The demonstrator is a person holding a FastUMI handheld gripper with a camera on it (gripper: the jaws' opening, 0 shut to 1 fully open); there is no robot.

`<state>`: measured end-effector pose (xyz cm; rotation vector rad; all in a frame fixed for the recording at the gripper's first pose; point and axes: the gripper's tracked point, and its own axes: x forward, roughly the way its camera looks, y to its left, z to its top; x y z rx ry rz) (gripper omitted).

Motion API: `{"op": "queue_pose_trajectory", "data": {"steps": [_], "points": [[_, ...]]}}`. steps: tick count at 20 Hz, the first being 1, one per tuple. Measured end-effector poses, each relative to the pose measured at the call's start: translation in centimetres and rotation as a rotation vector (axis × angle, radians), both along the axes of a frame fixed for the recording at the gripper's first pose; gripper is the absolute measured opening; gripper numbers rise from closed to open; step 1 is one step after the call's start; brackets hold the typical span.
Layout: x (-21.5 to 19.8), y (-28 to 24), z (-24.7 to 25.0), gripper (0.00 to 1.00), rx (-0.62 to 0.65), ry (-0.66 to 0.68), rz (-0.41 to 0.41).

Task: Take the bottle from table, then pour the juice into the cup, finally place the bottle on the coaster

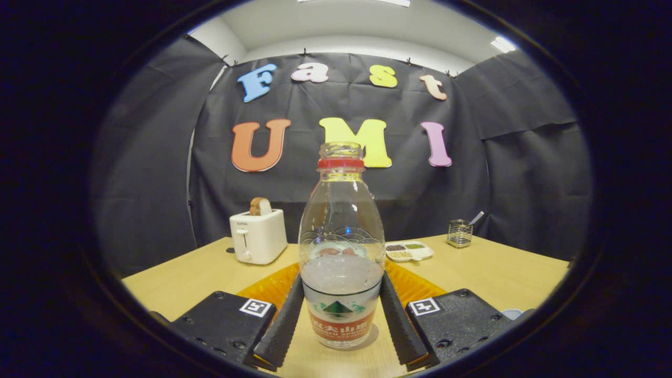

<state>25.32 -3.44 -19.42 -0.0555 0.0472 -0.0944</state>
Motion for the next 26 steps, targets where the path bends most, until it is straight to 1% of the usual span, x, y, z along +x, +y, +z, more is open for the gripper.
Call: {"op": "queue_pose_trajectory", "data": {"steps": [8, 12, 15, 18, 19, 21, 23, 24, 26], "points": [[2.4, -0.9, -2.6, 0.81, -0.036, 0.003, -0.014], [3.3, -1.1, -3.9, 0.81, -0.012, 0.012, -0.009], [3.3, -1.1, -3.9, 0.82, -0.004, -0.002, 0.006], [3.3, -1.5, -4.4, 0.82, -0.011, 0.003, -0.008], [3.2, -1.2, -4.3, 0.84, -0.007, 0.003, 0.002], [3.0, -0.9, -3.7, 0.94, -0.006, -0.009, 0.024], [2.5, -0.9, -3.1, 0.96, -0.003, -0.010, 0.028], [2.2, -1.0, -3.0, 1.00, -0.006, -0.003, 0.024], [1.2, -1.3, -1.9, 1.00, -0.030, -0.002, 0.011]]}}
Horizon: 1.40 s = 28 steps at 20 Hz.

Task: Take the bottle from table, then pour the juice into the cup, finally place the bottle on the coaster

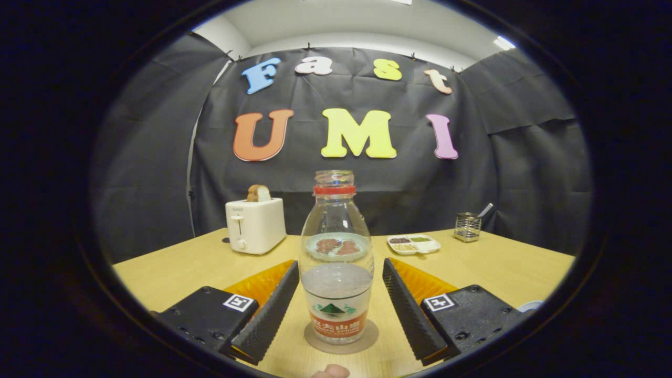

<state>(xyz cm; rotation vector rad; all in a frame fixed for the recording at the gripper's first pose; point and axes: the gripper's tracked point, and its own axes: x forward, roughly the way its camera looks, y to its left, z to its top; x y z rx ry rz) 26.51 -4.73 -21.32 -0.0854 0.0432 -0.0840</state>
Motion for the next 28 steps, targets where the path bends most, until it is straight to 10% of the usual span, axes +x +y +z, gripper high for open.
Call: {"op": "queue_pose_trajectory", "data": {"steps": [28], "points": [[-19.1, 1.3, 20.0, 1.00, -0.006, -0.090, 0.009]]}}
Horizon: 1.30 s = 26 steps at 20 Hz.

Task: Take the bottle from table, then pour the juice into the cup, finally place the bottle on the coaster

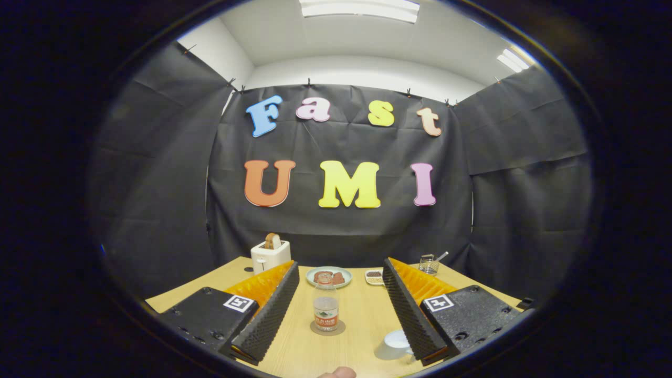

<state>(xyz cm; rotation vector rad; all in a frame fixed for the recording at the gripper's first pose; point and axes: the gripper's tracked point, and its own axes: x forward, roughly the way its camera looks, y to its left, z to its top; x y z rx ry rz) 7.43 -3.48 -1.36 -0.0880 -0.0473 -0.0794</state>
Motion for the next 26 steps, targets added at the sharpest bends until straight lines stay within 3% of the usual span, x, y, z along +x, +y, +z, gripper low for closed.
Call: {"op": "queue_pose_trajectory", "data": {"steps": [14, 26], "points": [[-7.8, -4.9, 4.2, 1.00, -0.027, 0.042, -0.049], [-9.3, -5.5, 5.2, 1.00, -0.045, 0.034, -0.072]]}}
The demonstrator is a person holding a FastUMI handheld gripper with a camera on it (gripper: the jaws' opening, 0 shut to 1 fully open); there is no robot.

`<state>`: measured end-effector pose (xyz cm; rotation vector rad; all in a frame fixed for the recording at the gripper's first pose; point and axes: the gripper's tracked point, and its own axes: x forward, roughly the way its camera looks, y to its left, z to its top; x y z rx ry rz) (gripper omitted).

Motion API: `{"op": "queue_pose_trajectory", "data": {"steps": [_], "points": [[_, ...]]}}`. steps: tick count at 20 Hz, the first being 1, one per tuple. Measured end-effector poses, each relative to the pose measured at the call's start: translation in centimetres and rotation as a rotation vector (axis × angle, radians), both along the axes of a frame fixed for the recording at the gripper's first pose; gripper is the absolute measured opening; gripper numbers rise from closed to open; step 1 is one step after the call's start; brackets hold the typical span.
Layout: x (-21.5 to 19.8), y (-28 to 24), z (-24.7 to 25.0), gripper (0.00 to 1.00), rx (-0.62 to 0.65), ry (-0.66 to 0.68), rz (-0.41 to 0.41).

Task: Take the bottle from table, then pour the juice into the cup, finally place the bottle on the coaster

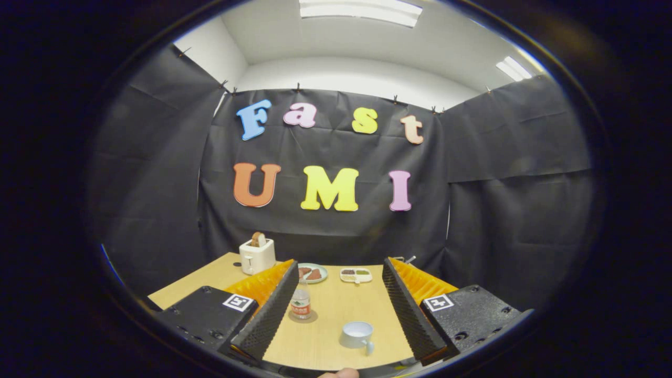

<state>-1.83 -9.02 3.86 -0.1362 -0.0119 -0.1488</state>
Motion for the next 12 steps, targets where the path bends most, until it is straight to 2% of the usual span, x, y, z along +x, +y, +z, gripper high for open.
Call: {"op": "queue_pose_trajectory", "data": {"steps": [12], "points": [[0.6, 0.7, -3.7, 1.00, 0.016, 0.036, 0.011]]}}
